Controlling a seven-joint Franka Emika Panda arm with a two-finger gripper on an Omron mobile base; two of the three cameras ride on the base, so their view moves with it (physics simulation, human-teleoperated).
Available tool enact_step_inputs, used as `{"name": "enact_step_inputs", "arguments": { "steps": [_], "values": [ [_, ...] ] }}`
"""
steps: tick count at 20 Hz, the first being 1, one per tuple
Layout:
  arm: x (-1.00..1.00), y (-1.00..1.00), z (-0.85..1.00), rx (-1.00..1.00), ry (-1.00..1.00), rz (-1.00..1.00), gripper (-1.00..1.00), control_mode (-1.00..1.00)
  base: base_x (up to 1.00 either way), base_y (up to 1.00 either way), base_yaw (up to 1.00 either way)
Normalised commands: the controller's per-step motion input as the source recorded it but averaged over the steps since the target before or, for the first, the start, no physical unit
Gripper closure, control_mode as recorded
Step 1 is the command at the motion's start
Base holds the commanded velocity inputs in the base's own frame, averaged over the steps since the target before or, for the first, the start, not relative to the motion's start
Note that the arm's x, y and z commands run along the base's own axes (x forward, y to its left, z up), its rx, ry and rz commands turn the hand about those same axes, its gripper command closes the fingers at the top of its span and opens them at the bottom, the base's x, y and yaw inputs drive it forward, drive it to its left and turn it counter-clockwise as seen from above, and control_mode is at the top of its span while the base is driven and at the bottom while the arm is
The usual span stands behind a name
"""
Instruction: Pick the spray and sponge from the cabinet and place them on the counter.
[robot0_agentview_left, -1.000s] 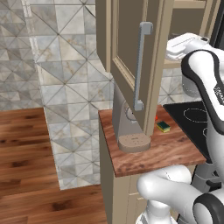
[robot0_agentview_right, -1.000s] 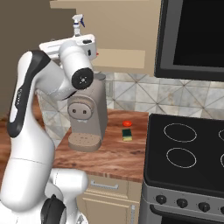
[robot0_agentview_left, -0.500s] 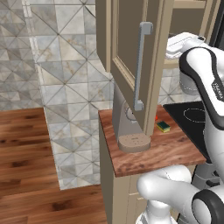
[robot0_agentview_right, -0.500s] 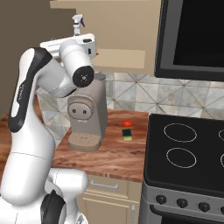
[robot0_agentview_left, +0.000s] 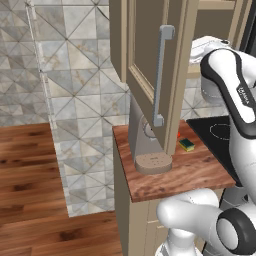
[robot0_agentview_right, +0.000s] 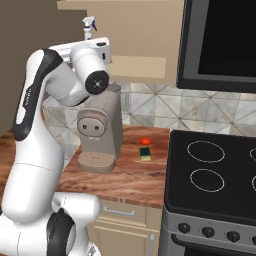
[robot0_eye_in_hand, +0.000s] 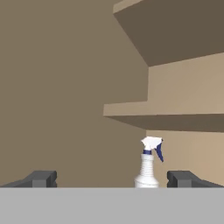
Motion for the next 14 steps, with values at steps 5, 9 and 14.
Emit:
{"name": "enact_step_inputs", "arguments": {
  "steps": [5,9,14],
  "values": [
    [0.24,0.0,0.0,0.0,0.02,0.01,-1.0,-1.0,0.0,0.0,0.0],
    [0.19,0.0,0.02,0.0,0.03,0.01,-1.0,-1.0,0.0,0.0,0.0],
    [0.16,0.0,0.0,0.0,0.03,0.01,-1.0,-1.0,0.0,0.0,0.0]
  ]
}}
